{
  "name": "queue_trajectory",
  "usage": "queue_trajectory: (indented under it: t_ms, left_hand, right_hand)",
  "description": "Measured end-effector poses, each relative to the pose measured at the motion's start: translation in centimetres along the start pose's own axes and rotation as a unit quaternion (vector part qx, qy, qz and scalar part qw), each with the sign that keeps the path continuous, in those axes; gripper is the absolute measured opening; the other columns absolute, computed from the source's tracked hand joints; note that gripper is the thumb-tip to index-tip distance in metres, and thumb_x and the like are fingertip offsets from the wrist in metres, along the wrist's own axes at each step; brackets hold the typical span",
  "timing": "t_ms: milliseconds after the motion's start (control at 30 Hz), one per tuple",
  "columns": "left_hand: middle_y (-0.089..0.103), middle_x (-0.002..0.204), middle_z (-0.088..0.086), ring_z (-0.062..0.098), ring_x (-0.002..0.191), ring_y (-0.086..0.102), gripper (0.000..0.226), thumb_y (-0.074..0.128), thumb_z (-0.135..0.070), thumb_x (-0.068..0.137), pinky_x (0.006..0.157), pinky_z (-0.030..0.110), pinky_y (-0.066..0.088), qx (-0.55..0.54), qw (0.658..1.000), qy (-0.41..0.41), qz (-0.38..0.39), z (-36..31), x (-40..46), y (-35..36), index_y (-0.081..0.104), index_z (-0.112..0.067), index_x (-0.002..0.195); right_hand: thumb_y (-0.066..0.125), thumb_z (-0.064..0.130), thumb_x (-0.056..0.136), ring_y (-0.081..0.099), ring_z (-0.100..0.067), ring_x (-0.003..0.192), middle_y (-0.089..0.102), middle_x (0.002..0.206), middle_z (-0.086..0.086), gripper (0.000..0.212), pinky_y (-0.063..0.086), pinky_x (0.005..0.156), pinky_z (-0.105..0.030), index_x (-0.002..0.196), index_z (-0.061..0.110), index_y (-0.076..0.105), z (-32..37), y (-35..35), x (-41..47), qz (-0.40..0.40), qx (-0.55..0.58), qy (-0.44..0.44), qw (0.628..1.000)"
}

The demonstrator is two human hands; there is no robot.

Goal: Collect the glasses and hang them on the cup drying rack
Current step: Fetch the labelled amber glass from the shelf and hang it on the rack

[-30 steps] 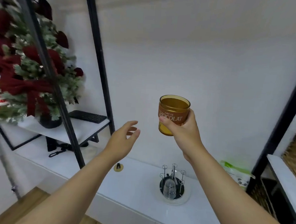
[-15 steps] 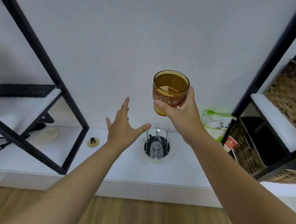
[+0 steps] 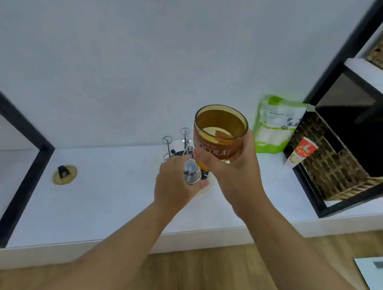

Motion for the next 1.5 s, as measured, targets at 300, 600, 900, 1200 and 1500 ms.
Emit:
queue_trajectory:
  t_ms: [300,600,900,1200,1500]
  left_hand:
    - [0.065,0.126,-0.008,0.013,0.113,0.059,0.061,0.066,-0.057,0.084,0.091,0.029,0.053,0.020,0.998,-0.029,-0.057,2.8,0.7,4.0,0.057,-0.026,0.136]
    - [0.068,0.124,-0.010,0.012,0.110,0.064,0.075,0.076,-0.061,0.075,0.096,0.043,0.054,-0.048,0.995,-0.025,-0.083,4.3,1.3,4.8,0.056,-0.026,0.137]
    - [0.059,0.131,-0.008,0.009,0.115,0.057,0.076,0.085,-0.049,0.079,0.096,0.025,0.050,-0.108,0.993,-0.025,-0.041,7.9,2.2,3.7,0.052,-0.025,0.142]
    - [0.056,0.135,-0.011,-0.006,0.108,0.047,0.073,0.083,-0.048,0.082,0.090,0.006,0.035,-0.086,0.996,-0.017,-0.010,9.5,3.7,2.7,0.053,-0.026,0.145]
    - [0.049,0.131,-0.012,0.006,0.113,0.056,0.071,0.083,-0.042,0.083,0.100,0.024,0.045,-0.090,0.996,-0.029,0.004,10.5,5.0,1.9,0.054,-0.026,0.146]
  right_hand:
    - [0.095,0.013,0.074,0.070,-0.004,0.111,0.071,0.122,0.017,0.075,0.056,0.085,-0.017,0.131,0.042,0.055,-9.0,-0.6,-2.7,-0.019,0.043,0.026,0.999]
    - [0.091,0.070,0.056,0.072,-0.023,0.121,0.074,0.129,0.007,0.099,0.058,0.099,-0.061,0.141,0.037,0.053,-14.7,-1.4,-2.3,-0.060,0.149,0.106,0.981]
    - [0.065,0.056,0.088,0.073,-0.034,0.110,0.075,0.123,-0.006,0.062,0.064,0.083,-0.046,0.141,0.027,0.055,-17.9,-1.5,-2.1,-0.066,0.245,0.185,0.950]
    - [0.081,0.042,0.074,0.073,-0.034,0.093,0.071,0.126,-0.021,0.074,0.056,0.054,-0.035,0.139,0.022,0.053,-18.2,-0.5,-2.6,-0.006,0.247,0.255,0.935]
    - [0.091,0.051,0.062,0.074,-0.030,0.095,0.075,0.119,-0.013,0.082,0.064,0.071,-0.040,0.135,0.026,0.065,-15.5,-4.1,-2.3,0.002,0.133,0.194,0.972]
Point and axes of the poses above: each hand's wrist, its own x-axis towards the middle knuckle, its own y-axis out of the palm, z = x × y, the point moved 10 cm from there along x, towards the middle knuckle
